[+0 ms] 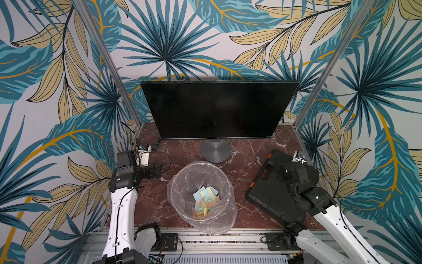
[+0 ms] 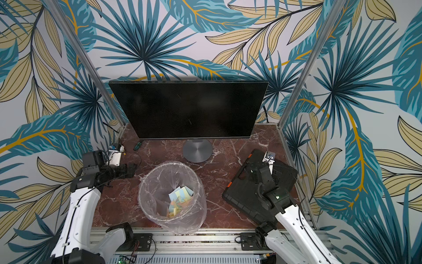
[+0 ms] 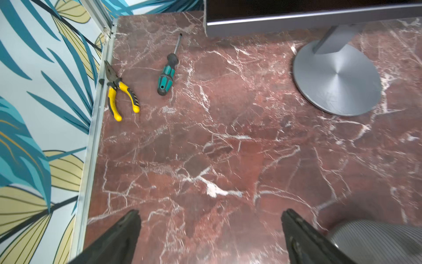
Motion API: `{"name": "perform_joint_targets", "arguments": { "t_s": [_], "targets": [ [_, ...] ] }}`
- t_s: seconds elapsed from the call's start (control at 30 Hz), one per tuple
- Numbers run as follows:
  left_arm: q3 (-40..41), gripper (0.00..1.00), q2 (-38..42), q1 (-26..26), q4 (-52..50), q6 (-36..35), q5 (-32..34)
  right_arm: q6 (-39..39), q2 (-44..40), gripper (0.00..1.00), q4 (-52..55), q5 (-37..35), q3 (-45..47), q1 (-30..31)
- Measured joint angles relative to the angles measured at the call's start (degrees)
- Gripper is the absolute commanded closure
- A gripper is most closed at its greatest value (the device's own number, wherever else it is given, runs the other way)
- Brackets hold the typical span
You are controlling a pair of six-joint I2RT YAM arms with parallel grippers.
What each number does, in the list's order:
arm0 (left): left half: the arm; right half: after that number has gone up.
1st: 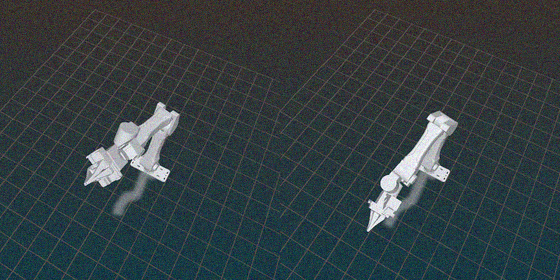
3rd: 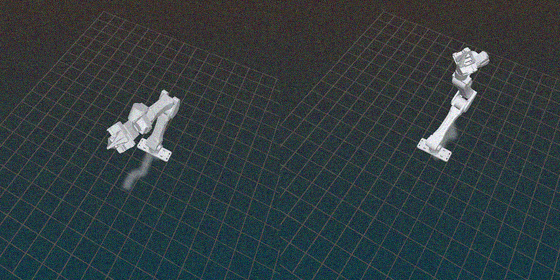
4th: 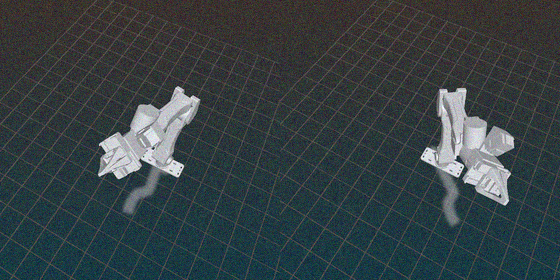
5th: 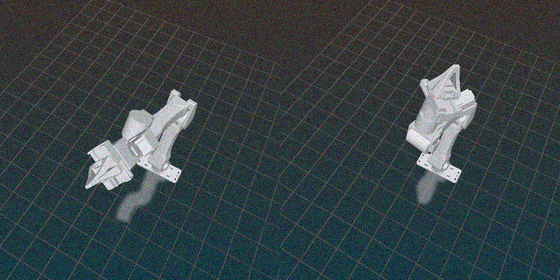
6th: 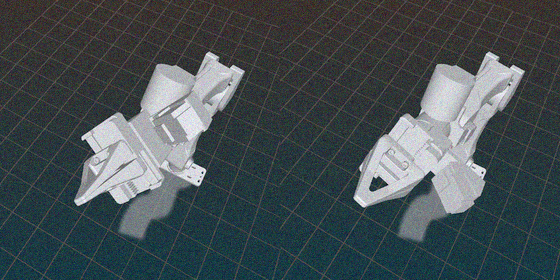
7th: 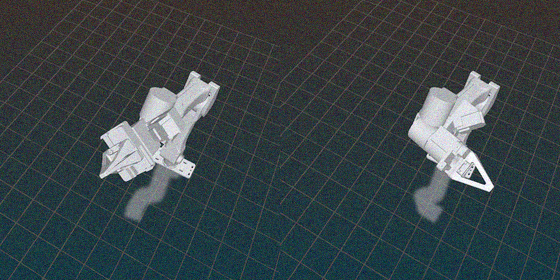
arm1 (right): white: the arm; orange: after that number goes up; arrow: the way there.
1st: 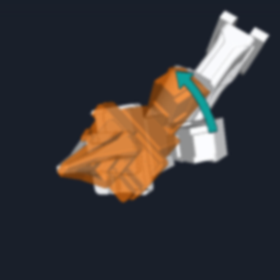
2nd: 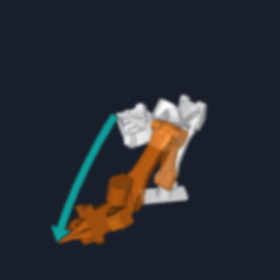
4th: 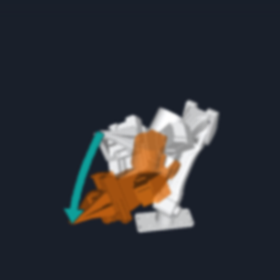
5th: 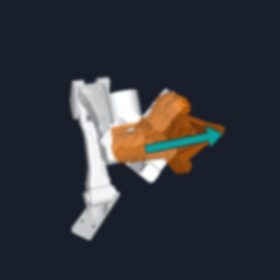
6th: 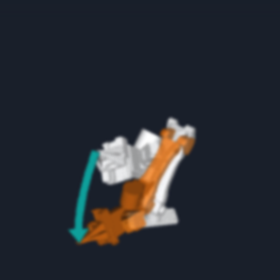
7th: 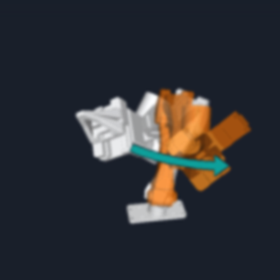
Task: Remove the sticky note from the monitor
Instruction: Reset both arms
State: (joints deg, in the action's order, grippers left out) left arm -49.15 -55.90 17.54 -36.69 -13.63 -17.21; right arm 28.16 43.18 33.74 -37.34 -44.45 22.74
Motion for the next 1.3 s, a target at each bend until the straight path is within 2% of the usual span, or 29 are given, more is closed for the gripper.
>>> {"name": "perform_joint_targets", "arguments": {
  "t_s": [0.13, 0.3, 0.57, 0.77, 1.03, 1.3],
  "targets": [
    [2.82, 0.00, -3.30, 0.09, 7.87, 0.26, -1.90, -1.11, -0.74, 0.01, -3.76, 0.79, 1.31, -0.15],
    [10.19, 0.00, -6.19, -0.15, 23.34, 3.21, -5.35, -4.35, -3.26, 0.00, -8.13, 3.26, 2.54, -0.26],
    [23.39, 0.00, -9.55, -4.33, 50.12, 8.87, -6.29, -8.92, -6.29, 0.00, -11.26, 5.22, 4.24, -0.26],
    [29.46, 0.00, -16.59, -10.12, 69.16, 10.99, -3.08, -11.96, -6.29, 0.00, -13.14, 3.43, 5.16, -0.26],
    [30.99, 0.00, -28.22, -11.80, 88.28, 13.27, 1.99, -17.73, -3.45, 0.00, -18.03, 1.57, 7.52, -0.26],
    [31.19, 0.00, -31.56, -15.17, 91.86, 13.11, 8.57, -28.11, 0.13, 0.00, -34.71, 1.29, 18.36, -2.03]
  ]
}}
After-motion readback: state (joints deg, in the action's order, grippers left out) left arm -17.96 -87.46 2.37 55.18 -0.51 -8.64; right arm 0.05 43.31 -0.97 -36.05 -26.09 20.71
